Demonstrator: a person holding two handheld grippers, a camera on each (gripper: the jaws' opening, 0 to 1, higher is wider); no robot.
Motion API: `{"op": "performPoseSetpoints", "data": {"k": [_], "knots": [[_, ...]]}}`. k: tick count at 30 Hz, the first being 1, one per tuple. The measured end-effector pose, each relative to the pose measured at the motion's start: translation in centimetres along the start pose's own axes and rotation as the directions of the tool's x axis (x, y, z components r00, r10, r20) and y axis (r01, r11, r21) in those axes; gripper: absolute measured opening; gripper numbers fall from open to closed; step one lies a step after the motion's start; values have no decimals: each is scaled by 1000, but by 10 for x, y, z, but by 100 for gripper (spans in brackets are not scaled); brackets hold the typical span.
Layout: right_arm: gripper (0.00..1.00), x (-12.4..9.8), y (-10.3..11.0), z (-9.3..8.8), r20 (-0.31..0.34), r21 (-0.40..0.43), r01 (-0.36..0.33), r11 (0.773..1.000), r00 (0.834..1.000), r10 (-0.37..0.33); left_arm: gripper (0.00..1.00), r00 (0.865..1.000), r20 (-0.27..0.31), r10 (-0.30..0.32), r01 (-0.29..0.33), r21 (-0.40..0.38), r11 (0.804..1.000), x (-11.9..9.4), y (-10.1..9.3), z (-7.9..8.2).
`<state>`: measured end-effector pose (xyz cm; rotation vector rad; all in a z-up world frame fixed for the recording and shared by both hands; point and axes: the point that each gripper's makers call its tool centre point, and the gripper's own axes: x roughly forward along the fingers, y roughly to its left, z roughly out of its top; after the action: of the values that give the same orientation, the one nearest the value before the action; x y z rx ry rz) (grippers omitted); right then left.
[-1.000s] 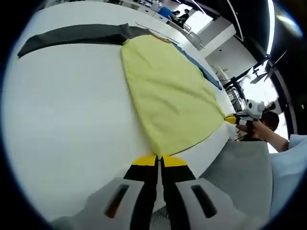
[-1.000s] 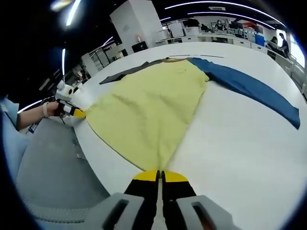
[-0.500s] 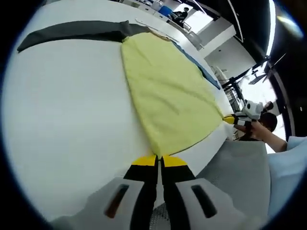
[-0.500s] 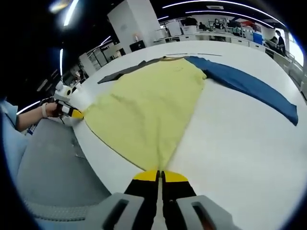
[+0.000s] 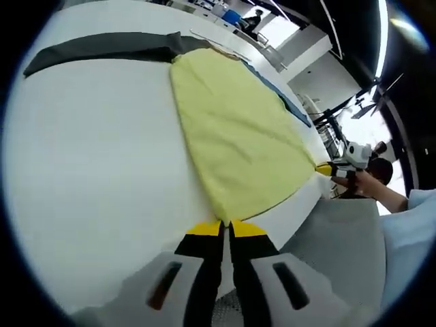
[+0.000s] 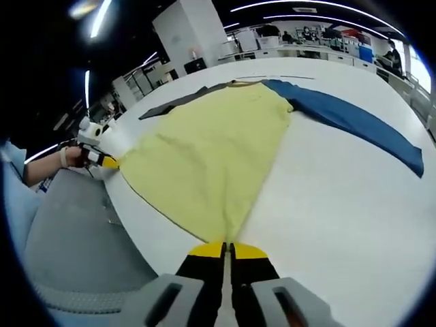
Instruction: Fold the garment on the visible template until the final outline fits inside the template.
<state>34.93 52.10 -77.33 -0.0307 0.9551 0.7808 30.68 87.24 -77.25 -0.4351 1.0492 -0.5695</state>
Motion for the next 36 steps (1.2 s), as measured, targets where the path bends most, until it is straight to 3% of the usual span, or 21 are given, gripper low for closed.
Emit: {"op": "performPoseSetpoints", "data": {"k": [4,6,10,12,15,17,20,21,24,26,27,28,29,31,32,35,36], "knots": [[3,-1,2,0,12,5,-13,1000,1000,13,15,999,30,-22,22,11,1000,-4,-7,7],[11,-4,3,1,25,16,-23,1000,999,23,22,997,65,-47,47,6,999,-6,-10,12],[29,-7,5,6,58,-6,-33,999,998,33,33,992,116,-45,41,36,999,-10,-10,24],[38,-9,4,14,101,-3,-35,999,994,36,40,987,150,-51,38,86,996,-14,-10,31],[44,-11,-3,22,135,14,-27,1000,991,25,45,984,176,-38,17,121,993,-17,-9,36],[48,-14,-11,30,163,19,-9,1000,987,6,54,975,213,-58,24,158,987,-18,-16,42],[56,-21,-26,45,216,56,4,998,976,-16,77,966,256,-32,-31,239,971,-18,-16,50],[61,-25,-34,53,243,74,23,997,969,-41,84,964,264,-21,-50,260,964,-18,-17,52],[73,-37,-56,69,303,128,59,990,948,-96,91,956,292,-26,-57,273,960,-20,-19,58],[80,-46,-76,79,339,181,88,979,929,-146,99,942,335,-26,-67,263,962,-23,-18,65],[81,-51,-84,84,363,210,90,974,917,-163,98,941,338,-24,-68,259,963,-26,-17,65],[82,-54,-91,86,370,236,91,968,912,-176,99,927,372,-54,-52,268,962,-30,-21,71],[80,-57,-99,86,368,262,95,960,910,-191,99,922,381,-68,-40,268,963,-32,-23,72],[76,-63,-113,89,391,297,92,951,897,-209,99,919,390,-59,-51,267,962,-34,-22,73],[75,-66,-127,89,391,341,116,933,885,-253,99,913,403,-56,-67,283,957,-35,-22,77],[74,-75,-147,93,416,394,137,909,855,-309,99,905,423,-54,-75,282,956,-39,-23,81],[72,-79,-159,93,409,434,145,889,848,-338,99,901,431,-53,-75,273,959,-40,-21,82]]}}
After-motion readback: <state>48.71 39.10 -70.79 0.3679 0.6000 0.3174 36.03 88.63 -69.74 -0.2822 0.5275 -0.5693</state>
